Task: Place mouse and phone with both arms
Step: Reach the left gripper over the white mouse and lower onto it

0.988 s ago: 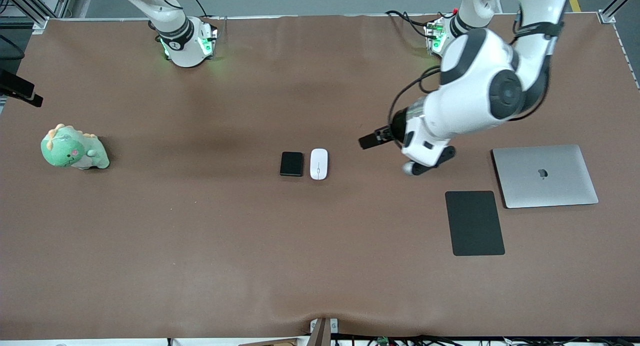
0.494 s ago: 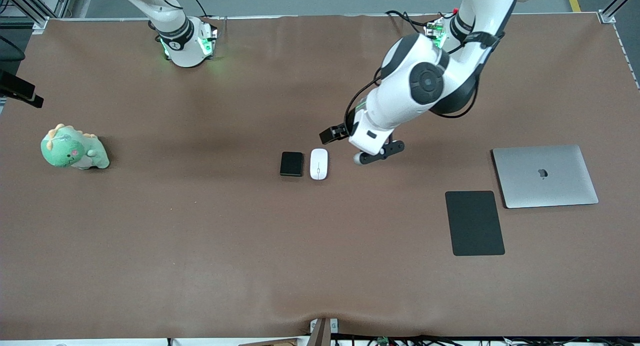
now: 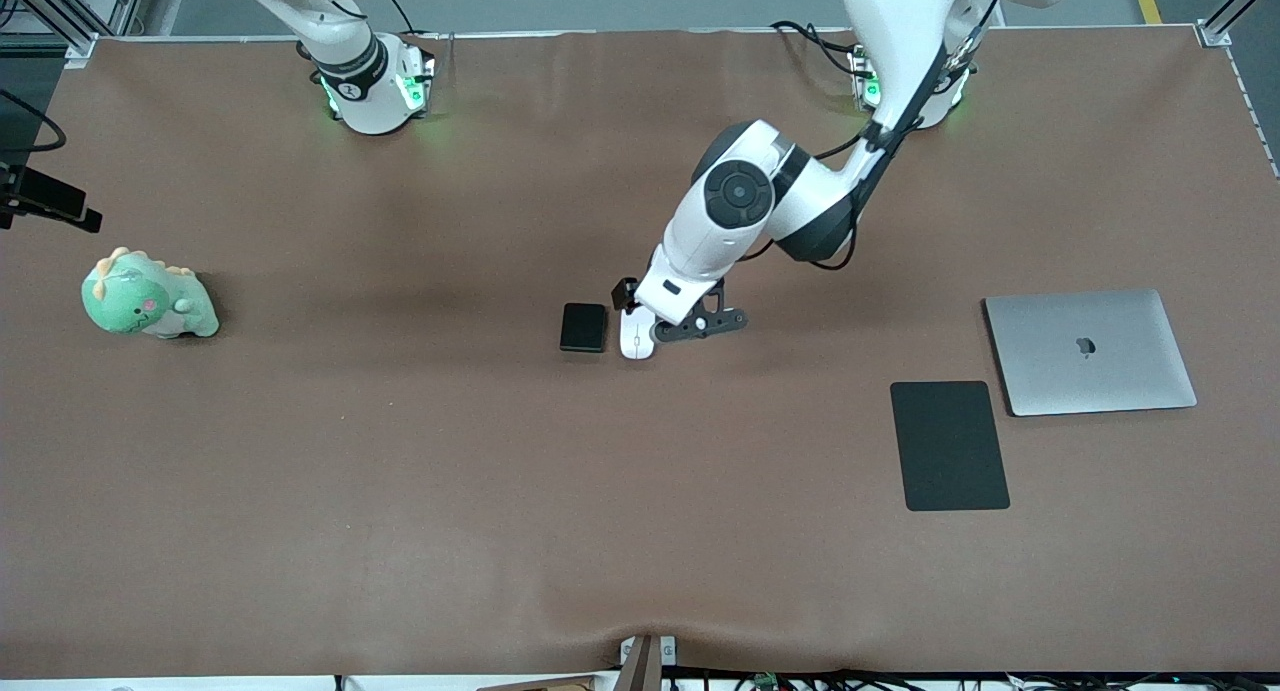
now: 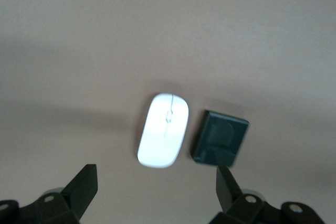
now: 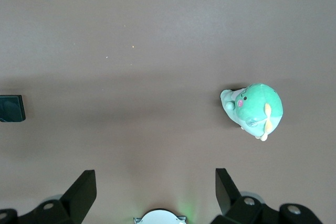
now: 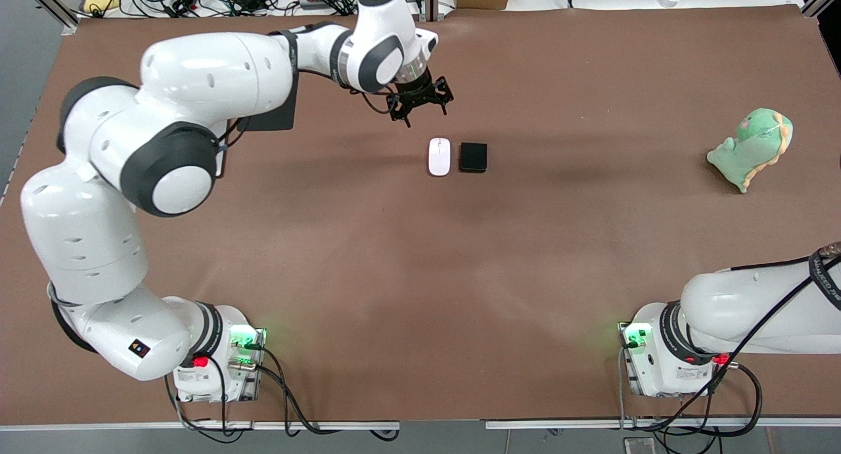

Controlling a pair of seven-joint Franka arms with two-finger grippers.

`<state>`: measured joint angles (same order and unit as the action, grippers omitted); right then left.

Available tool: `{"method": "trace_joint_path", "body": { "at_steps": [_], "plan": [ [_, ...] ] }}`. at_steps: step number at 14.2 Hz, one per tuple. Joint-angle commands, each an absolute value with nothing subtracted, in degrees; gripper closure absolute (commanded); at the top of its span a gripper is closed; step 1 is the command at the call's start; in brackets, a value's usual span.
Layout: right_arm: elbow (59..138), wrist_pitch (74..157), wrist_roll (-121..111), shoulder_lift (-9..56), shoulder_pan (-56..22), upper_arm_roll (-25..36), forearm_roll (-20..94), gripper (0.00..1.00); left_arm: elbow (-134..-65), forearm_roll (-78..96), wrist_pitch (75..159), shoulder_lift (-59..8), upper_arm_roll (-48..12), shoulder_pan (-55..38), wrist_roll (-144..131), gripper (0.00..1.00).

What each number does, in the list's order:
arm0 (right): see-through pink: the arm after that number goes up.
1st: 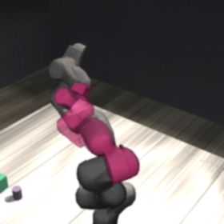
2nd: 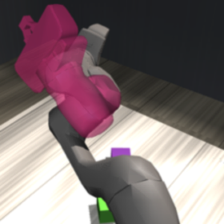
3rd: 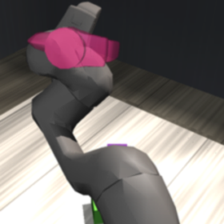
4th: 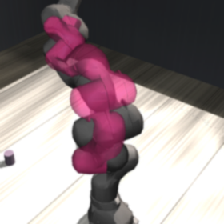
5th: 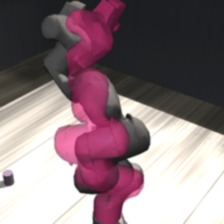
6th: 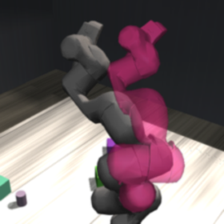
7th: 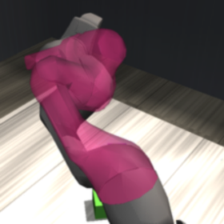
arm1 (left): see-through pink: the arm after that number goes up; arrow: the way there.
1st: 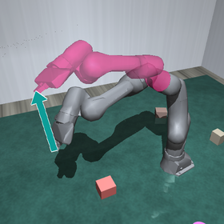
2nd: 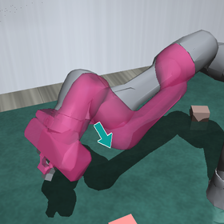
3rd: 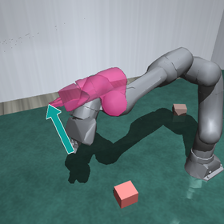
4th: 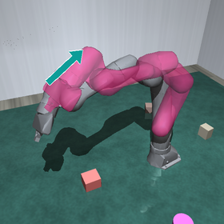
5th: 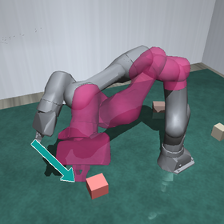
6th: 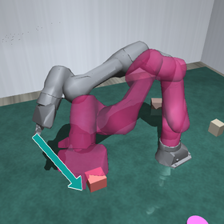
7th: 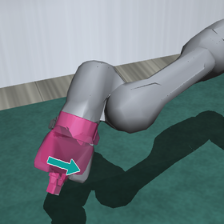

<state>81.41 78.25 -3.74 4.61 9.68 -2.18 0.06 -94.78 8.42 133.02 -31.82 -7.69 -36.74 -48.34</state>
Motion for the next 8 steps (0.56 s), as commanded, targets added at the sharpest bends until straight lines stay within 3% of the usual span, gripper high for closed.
{"method": "trace_joint_path", "body": {
  "at_steps": [1,8],
  "plan": [
    [80.33,77.87,-2.90,5.80,10.81,-3.08,-0.62,0.00,-90.10,2.30,135.96,-38.74,-7.29,-38.66,-48.16,0.00],
    [80.60,77.52,-3.16,9.30,10.55,-3.08,-0.53,0.00,-85.61,-3.51,136.32,-46.32,-6.86,-42.18,-48.34,0.00]
  ]
}}
